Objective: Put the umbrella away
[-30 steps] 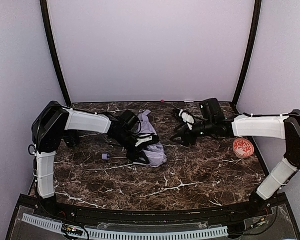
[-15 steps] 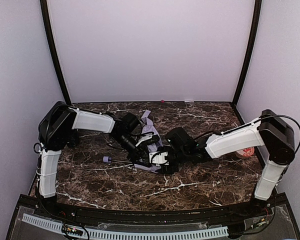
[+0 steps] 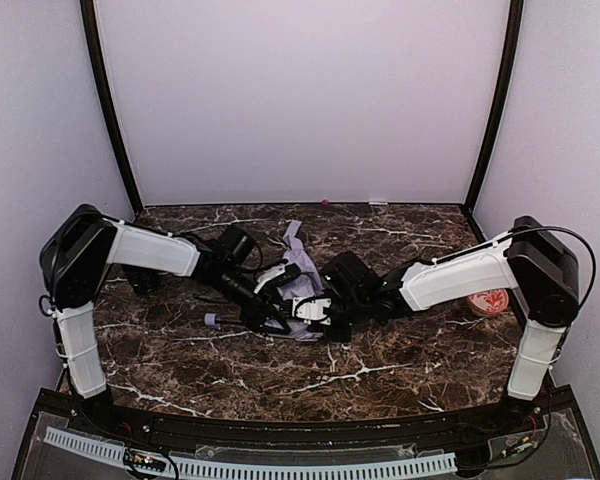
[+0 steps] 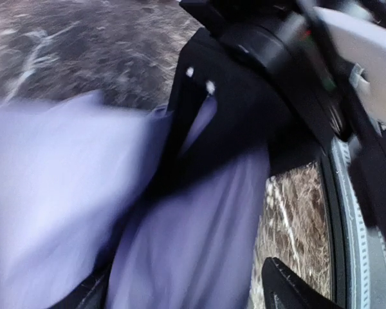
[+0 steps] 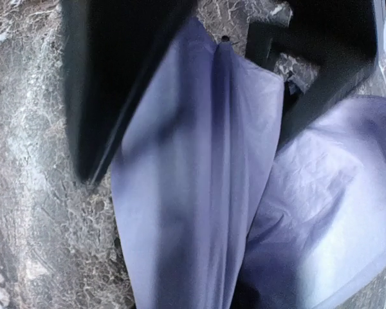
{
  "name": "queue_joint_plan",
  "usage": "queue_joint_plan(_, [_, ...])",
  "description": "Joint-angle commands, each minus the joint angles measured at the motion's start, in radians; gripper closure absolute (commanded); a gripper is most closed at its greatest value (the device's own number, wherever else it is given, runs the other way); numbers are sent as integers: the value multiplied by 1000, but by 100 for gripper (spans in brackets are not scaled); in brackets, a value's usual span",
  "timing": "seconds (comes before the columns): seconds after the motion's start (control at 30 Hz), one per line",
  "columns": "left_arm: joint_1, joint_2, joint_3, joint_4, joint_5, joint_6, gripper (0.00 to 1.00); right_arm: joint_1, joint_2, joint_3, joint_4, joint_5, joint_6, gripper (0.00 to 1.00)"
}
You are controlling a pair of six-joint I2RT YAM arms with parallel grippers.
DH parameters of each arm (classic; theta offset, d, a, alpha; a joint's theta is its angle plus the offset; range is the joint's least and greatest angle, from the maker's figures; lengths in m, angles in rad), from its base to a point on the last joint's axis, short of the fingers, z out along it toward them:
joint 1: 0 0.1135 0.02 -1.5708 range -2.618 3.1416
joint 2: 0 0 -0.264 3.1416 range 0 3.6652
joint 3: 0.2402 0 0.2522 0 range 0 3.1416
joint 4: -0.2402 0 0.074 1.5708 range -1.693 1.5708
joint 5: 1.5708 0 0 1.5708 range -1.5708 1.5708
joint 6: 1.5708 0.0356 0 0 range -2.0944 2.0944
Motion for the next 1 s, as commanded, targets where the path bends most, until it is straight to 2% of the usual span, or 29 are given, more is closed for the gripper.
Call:
queue_joint_plan(0.0, [73, -270, -271, 464, -210, -185, 20, -20, 49, -6, -206, -135, 184, 93])
queue_joint_plan(0.07, [73, -362, -350, 545, -247, -160, 19, -35, 69, 12, -249, -187, 254, 94])
queue_joint_plan(0.17, [69, -471, -433, 570, -266, -99, 21, -68, 104, 38, -311, -314, 347, 94])
queue_joint_plan(0.23, [50, -529, -471, 536, -291, -12, 25, -88, 121, 38, -320, -391, 395, 95])
queue_joint_plan(0.37, [-97, -589, -509, 407, -422, 232, 25, -139, 168, 43, -319, -593, 469, 95])
queue_joint_plan(0.5, [-201, -535, -505, 363, -511, 420, 21, -173, 238, 89, -377, -755, 461, 95])
queue_joint_plan(0.63, [-257, -435, -478, 381, -679, 535, 20, -179, 307, 151, -453, -791, 418, 95])
queue_joint_plan(0.77, [-266, -349, -452, 383, -779, 569, 20, -193, 329, 158, -471, -830, 394, 94])
queue_joint_plan(0.97, [-269, -309, -447, 325, -776, 530, 25, -229, 333, 191, -512, -848, 358, 91])
